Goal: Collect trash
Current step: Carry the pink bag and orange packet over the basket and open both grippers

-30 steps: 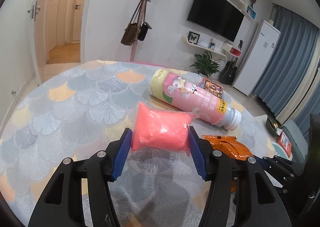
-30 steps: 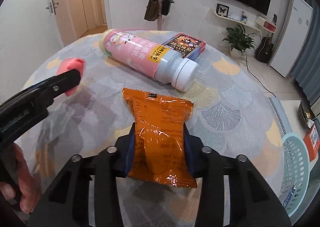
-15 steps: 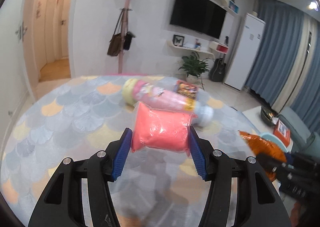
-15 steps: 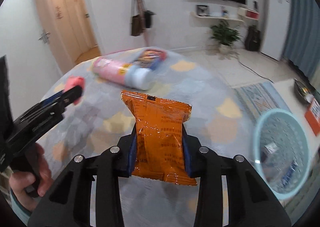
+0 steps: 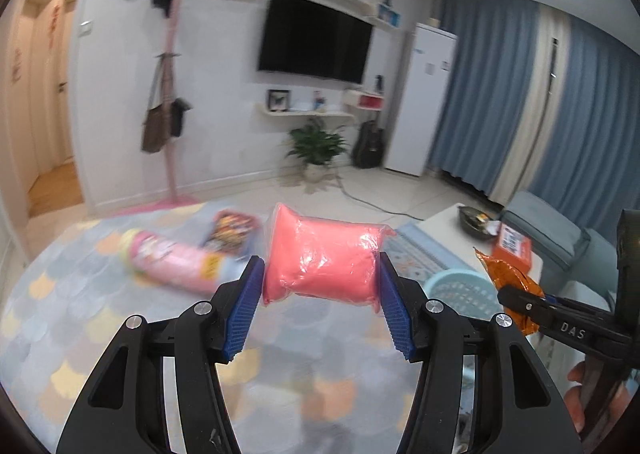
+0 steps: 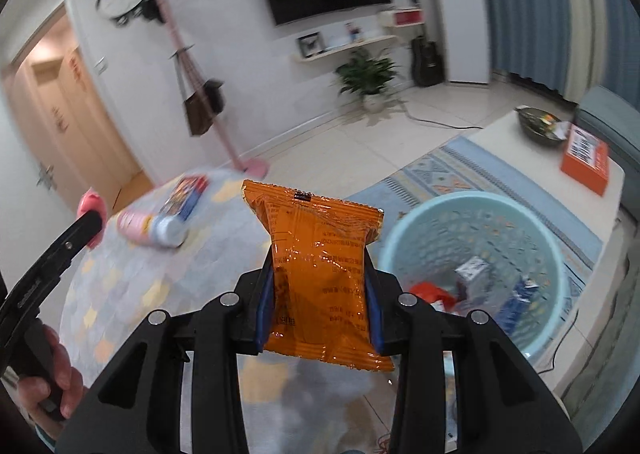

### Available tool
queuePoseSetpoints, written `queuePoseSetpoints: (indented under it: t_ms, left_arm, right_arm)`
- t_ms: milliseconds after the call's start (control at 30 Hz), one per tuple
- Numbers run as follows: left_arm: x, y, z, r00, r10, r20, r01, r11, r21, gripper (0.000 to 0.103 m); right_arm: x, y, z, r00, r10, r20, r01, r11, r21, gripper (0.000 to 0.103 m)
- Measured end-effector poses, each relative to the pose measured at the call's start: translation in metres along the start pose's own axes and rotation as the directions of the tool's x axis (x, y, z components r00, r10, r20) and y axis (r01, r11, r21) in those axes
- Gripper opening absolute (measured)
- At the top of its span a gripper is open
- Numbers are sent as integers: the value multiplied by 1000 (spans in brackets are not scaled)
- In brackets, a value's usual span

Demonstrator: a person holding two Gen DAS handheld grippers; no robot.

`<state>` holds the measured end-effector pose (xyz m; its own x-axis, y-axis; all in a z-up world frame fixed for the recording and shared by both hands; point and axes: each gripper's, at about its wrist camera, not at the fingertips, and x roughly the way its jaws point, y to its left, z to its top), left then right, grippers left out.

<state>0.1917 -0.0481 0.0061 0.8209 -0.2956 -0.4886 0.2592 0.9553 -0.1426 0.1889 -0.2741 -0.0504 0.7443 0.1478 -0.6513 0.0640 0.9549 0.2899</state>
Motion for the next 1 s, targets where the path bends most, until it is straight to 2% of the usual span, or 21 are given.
queuePoseSetpoints:
  t_ms: [200,333,433,600,800,1000]
  left_arm:
    - [30,-62,22,996,-79,-29,81,991,104,54]
    - [54,-97,29,988,-141,-67,149,981,127,54]
    - [78,-121,25,975,-185,-127,200,972,124,54]
    - [125,-152,3,934,-254,-252,283,955,89,55]
    - [162,-172,-24,900,-264,-347,312,946,90,55]
    - [176,-180,-36,881,-263,-394,322,942,91,58]
  right_arm:
    - [-14,-70,12,996,-78,39,72,989,125,34]
    - [-15,-115,19,992,-119,41,107,970,219,34]
    - [-14,-146,22,987,-157,36,141,950,277,34]
    - [-1,-180,17,982,-189,-7,181,928,327,35]
    - [24,-207,7,976,-206,-75,219,908,358,38]
    - [35,-208,8,971,-221,-91,238,913,332,43]
